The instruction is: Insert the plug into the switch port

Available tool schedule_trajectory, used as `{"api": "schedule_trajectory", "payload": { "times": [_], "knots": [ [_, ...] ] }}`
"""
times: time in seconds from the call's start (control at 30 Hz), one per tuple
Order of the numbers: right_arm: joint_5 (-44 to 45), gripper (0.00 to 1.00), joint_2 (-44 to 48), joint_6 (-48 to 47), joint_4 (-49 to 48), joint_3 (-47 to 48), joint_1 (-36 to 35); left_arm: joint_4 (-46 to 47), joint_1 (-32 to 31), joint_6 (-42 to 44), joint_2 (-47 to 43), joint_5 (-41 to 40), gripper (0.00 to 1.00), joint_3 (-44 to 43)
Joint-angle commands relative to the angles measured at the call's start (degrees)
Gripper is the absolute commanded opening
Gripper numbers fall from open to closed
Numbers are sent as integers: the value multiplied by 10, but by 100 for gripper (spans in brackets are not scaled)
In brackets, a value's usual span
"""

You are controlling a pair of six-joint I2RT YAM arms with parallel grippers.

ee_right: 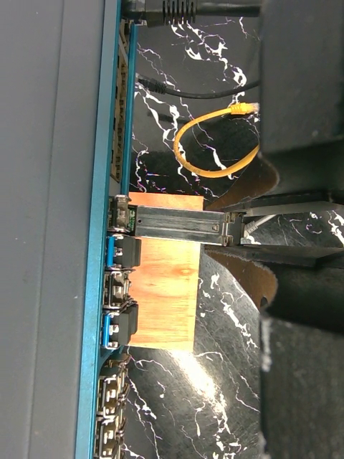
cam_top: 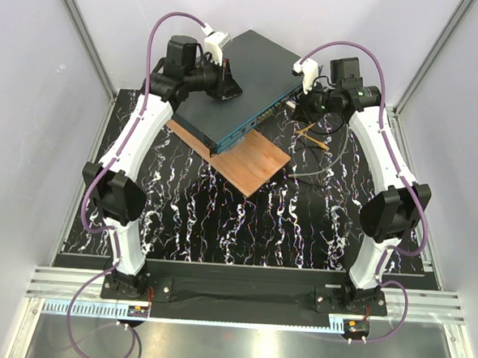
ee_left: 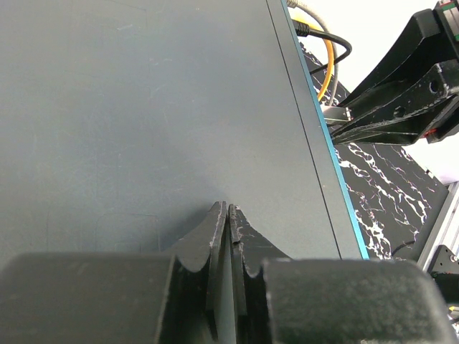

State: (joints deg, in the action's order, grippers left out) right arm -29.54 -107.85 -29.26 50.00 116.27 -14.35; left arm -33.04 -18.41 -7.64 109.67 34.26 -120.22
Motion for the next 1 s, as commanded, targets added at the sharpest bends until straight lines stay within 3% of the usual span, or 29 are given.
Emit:
{"api": "schedule_trajectory", "payload": {
  "times": [0.0,0.97],
  "knots": [
    [-23,0,36,3,-46,6,-7,0,3,-6,-8,14,10,3],
    [-38,0,-8,-13,-53,-13,-8,3,3,-7,-4,16,10,-4]
  ]
}}
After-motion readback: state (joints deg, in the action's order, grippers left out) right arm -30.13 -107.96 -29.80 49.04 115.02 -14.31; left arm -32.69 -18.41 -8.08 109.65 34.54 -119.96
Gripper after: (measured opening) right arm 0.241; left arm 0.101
